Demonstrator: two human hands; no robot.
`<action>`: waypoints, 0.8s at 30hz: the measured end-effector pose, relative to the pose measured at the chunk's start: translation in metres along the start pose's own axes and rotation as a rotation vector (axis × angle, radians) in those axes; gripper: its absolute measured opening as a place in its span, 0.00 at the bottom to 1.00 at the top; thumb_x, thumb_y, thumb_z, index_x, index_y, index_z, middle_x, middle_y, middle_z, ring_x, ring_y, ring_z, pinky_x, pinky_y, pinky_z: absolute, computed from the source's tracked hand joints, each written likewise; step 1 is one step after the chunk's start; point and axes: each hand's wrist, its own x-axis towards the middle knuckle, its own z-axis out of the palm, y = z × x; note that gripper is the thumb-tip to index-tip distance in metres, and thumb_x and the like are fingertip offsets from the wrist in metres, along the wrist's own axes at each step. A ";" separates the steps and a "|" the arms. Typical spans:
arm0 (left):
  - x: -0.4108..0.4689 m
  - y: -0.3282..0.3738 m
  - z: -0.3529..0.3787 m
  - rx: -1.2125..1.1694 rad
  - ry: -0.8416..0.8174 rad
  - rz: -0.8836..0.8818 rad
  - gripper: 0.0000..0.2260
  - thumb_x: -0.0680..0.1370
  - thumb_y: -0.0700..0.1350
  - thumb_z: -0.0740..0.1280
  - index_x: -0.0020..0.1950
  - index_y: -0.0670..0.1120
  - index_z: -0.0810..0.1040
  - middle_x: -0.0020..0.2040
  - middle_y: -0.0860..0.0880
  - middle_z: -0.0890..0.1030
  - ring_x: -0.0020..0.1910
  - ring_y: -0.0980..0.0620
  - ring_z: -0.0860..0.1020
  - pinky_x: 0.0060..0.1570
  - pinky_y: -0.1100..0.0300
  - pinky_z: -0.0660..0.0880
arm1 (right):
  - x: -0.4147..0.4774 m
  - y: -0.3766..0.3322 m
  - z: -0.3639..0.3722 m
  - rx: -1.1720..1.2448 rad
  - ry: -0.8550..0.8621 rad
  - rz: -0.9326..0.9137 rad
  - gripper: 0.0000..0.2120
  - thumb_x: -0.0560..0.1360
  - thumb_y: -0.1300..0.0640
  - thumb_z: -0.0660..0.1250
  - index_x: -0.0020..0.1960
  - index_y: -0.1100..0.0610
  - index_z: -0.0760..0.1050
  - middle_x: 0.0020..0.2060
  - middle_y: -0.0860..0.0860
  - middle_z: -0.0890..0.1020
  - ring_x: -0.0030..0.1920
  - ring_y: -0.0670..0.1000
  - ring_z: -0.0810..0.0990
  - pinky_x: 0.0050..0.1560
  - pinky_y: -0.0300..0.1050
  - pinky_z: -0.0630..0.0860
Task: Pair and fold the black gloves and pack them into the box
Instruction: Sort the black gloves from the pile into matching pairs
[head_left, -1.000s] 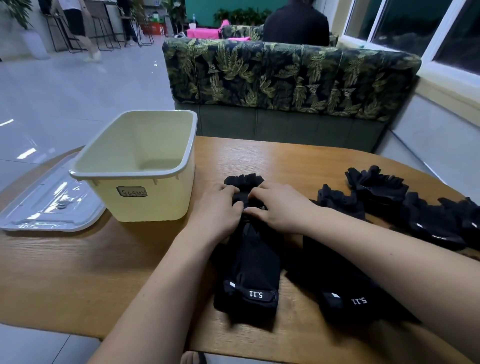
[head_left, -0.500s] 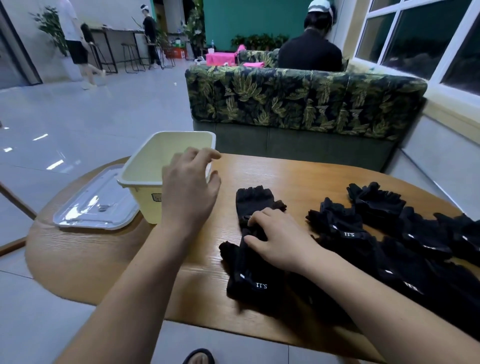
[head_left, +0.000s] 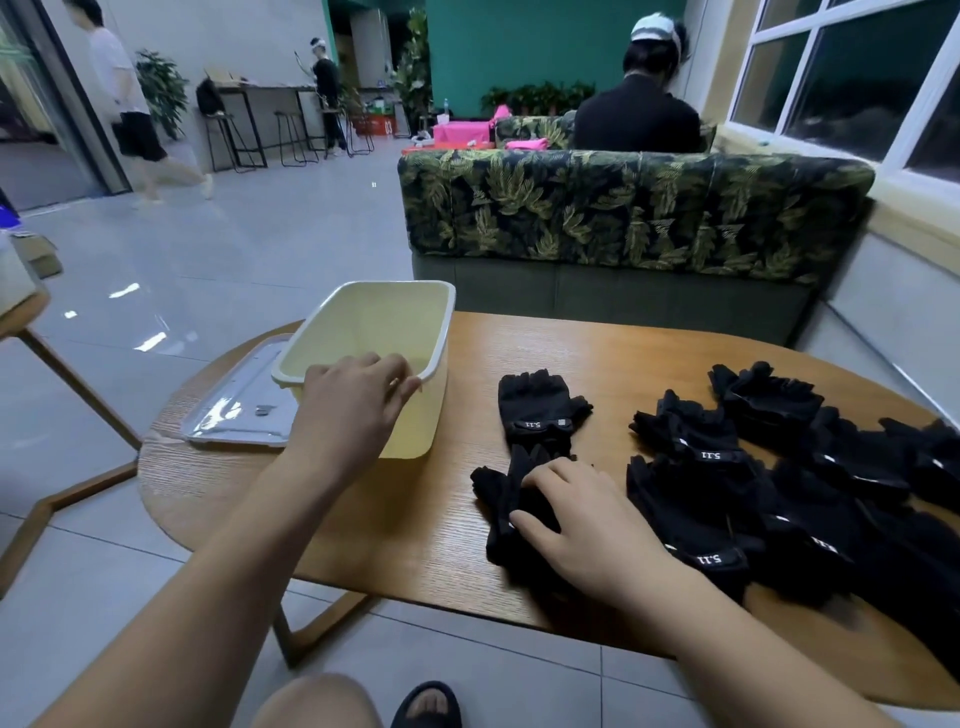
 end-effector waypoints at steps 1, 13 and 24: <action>-0.007 0.000 -0.006 -0.007 -0.003 0.017 0.12 0.85 0.57 0.62 0.50 0.53 0.81 0.40 0.54 0.78 0.43 0.46 0.79 0.49 0.48 0.71 | -0.003 -0.001 0.002 -0.003 0.012 0.005 0.20 0.83 0.35 0.58 0.66 0.45 0.74 0.62 0.42 0.76 0.63 0.49 0.72 0.67 0.47 0.68; -0.072 0.007 -0.045 0.007 -0.047 0.059 0.13 0.85 0.60 0.58 0.53 0.57 0.80 0.45 0.58 0.80 0.48 0.51 0.77 0.53 0.48 0.71 | -0.034 0.002 0.019 0.019 0.130 0.046 0.23 0.82 0.34 0.55 0.60 0.49 0.79 0.56 0.43 0.79 0.59 0.50 0.77 0.60 0.46 0.71; -0.101 0.082 -0.030 -0.281 -0.005 0.367 0.09 0.80 0.43 0.74 0.59 0.50 0.83 0.53 0.53 0.81 0.53 0.48 0.80 0.52 0.49 0.77 | -0.054 0.000 0.017 0.025 0.113 0.002 0.29 0.81 0.34 0.60 0.74 0.49 0.71 0.68 0.44 0.76 0.71 0.48 0.73 0.73 0.47 0.68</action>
